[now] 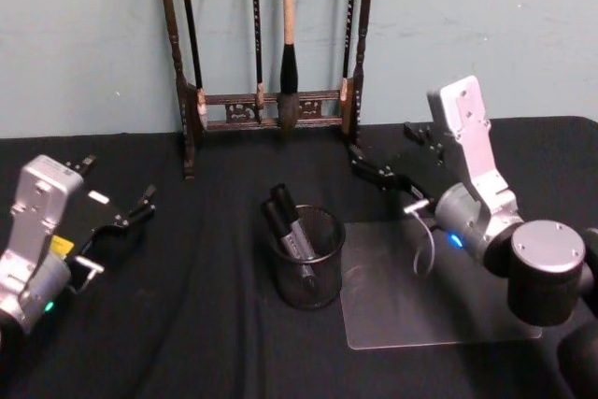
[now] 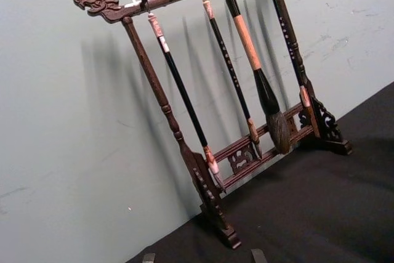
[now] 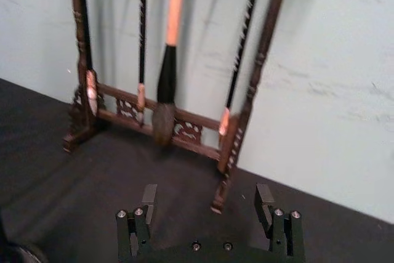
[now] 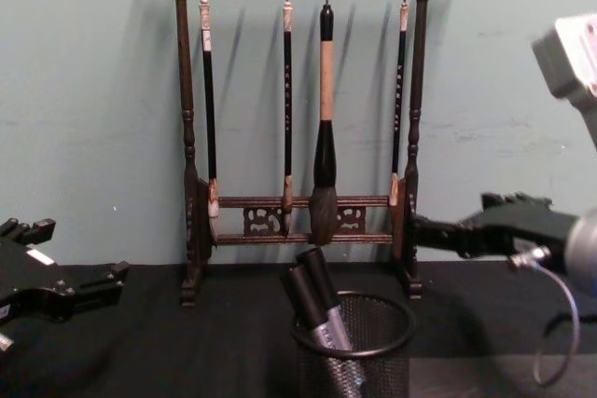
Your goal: Pick up the water-based marker from the table and place it into the pen holder.
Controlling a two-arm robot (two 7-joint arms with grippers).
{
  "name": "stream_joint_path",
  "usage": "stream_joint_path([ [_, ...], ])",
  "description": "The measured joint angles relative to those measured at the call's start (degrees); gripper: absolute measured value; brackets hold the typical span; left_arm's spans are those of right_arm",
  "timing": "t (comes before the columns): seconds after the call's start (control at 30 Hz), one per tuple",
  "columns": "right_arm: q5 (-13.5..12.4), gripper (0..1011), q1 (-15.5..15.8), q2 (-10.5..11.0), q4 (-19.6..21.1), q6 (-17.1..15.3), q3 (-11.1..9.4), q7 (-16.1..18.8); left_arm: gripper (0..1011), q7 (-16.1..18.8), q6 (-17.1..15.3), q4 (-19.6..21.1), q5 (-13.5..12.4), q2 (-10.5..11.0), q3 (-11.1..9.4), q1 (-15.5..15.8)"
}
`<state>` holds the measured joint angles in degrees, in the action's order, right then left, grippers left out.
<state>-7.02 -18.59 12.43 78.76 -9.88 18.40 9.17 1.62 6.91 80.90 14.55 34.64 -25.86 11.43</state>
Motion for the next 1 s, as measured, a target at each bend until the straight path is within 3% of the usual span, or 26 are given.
stream_joint_path([
  [0.27,0.3,1002,1.1,-0.2,-2.5,1.4,-1.8,0.5,1009,0.0,0.0,0.0,0.0,0.0,0.0,0.0],
  [0.7,1.1,1003,1.2,-1.6,-3.8,0.7,-3.5,1.6,1009,0.0,0.0,0.0,0.0,0.0,0.0,0.0],
  [1.0,1.1,1002,1.2,-1.5,-3.8,0.7,-3.3,1.5,1009,0.0,0.0,0.0,0.0,0.0,0.0,0.0],
])
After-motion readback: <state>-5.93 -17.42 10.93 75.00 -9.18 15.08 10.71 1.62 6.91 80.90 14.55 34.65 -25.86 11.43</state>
